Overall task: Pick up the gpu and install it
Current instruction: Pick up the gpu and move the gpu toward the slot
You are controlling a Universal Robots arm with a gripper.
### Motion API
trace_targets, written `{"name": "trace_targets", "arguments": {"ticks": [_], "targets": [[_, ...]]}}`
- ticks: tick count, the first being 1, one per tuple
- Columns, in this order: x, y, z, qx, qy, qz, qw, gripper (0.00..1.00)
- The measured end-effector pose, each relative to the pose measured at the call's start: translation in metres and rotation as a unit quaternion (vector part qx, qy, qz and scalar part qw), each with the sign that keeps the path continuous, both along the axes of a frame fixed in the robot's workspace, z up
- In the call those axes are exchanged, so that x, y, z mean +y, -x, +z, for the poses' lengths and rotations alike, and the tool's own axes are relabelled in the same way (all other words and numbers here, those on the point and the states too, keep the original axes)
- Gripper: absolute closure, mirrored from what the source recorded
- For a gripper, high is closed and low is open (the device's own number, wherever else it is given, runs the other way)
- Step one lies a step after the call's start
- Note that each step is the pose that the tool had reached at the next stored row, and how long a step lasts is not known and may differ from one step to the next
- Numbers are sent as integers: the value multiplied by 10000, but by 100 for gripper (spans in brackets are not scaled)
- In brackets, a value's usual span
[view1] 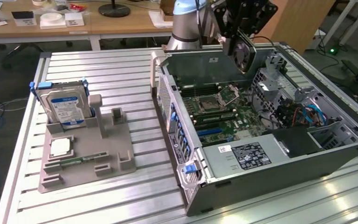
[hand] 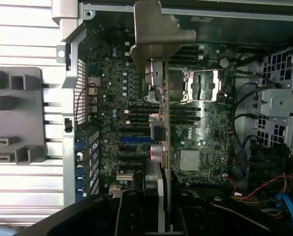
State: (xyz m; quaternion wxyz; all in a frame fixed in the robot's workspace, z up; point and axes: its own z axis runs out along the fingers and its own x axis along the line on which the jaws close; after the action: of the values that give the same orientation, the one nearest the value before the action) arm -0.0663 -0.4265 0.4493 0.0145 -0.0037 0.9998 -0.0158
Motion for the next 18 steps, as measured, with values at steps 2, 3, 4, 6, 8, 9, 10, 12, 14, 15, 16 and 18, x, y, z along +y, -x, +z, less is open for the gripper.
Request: {"name": "trace_targets", "arguments": {"ticks": [2,3,4,6,8,9,10,12,14,15,16,18], "targets": [[0,-52,0,0,0,0,10000,72],[0,-78,0,0,0,0,10000,72],[0,-104,0,0,1,1,10000,72],[0,-157,0,0,0,0,10000,72],[0,-208,0,0,0,0,10000,72],[0,-234,1,0,1,1,10000,72],[0,-260,0,0,0,1,10000,72],[0,-310,0,0,0,0,10000,72],[0,-362,0,0,0,1,10000,72],[0,-387,1,0,1,1,10000,72],[0,-412,0,0,0,1,10000,72],[0,-459,0,0,0,0,10000,72]]}}
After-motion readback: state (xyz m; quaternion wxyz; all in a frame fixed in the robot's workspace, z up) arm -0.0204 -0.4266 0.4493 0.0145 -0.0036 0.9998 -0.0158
